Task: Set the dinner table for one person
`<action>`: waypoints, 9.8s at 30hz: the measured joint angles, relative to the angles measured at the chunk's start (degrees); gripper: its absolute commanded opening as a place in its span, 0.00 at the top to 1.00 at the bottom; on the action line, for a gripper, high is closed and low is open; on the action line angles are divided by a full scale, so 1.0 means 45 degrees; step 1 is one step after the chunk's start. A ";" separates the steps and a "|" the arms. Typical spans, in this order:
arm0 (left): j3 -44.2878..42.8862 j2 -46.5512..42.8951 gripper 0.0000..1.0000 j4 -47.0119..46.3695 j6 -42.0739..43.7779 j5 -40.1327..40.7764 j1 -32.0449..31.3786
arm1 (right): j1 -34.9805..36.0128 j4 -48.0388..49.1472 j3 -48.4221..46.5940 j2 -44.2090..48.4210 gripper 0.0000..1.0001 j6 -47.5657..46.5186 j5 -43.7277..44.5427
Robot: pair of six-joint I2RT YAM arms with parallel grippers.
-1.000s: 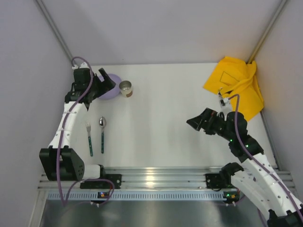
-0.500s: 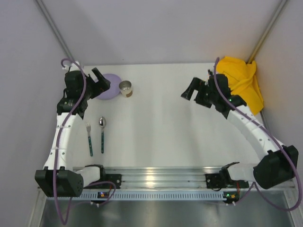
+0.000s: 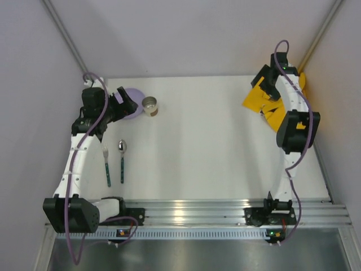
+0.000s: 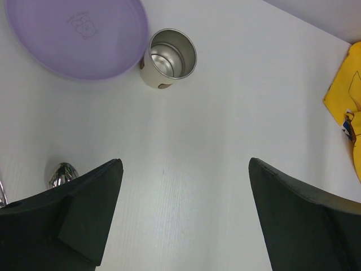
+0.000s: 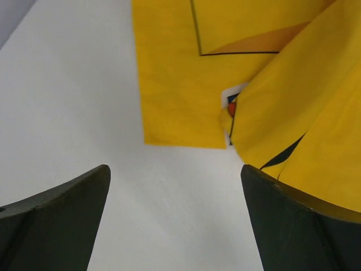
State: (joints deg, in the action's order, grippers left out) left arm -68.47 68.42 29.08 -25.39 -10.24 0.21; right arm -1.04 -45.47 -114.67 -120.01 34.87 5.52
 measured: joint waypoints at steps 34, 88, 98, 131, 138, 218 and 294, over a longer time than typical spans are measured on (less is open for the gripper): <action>-0.0510 0.2526 0.01 -0.0646 0.0194 -0.1481 -0.0092 | 0.0622 -0.2312 0.2696 -0.1268 1.00 -0.0559 0.1676; -1.2386 1.6767 1.00 0.0544 0.1977 -0.1637 -0.7742 | -0.0248 -0.4765 1.3187 1.1346 0.00 -0.1341 -0.0068; -1.0822 1.5557 1.00 0.0583 0.1234 -0.1851 -0.6980 | -0.0835 -0.2249 1.5446 0.9238 0.11 0.0321 -0.1151; -0.0583 0.7038 1.00 0.1656 0.0695 -0.1409 -0.4901 | -0.0457 -0.1078 1.0214 0.3478 1.00 -0.0724 0.3317; 0.1030 0.5459 1.00 0.2642 0.0073 -0.0806 -0.4794 | -0.0432 -0.1098 1.0171 0.3079 1.00 -0.1622 0.3259; -0.9748 1.3449 0.65 0.1637 -0.0622 0.3895 -0.2317 | 0.2108 -0.0403 1.2444 0.6693 1.00 -0.3181 -0.1127; -1.0399 1.0826 1.00 0.3750 0.1307 0.1103 -0.7140 | 0.5455 -0.3395 0.1647 0.2623 0.21 -0.0350 -0.4585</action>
State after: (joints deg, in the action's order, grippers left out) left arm -115.26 117.14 45.95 -19.51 -5.28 -31.92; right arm 23.51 -60.75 -107.26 -108.20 33.30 -15.11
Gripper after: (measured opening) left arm 0.138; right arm 0.795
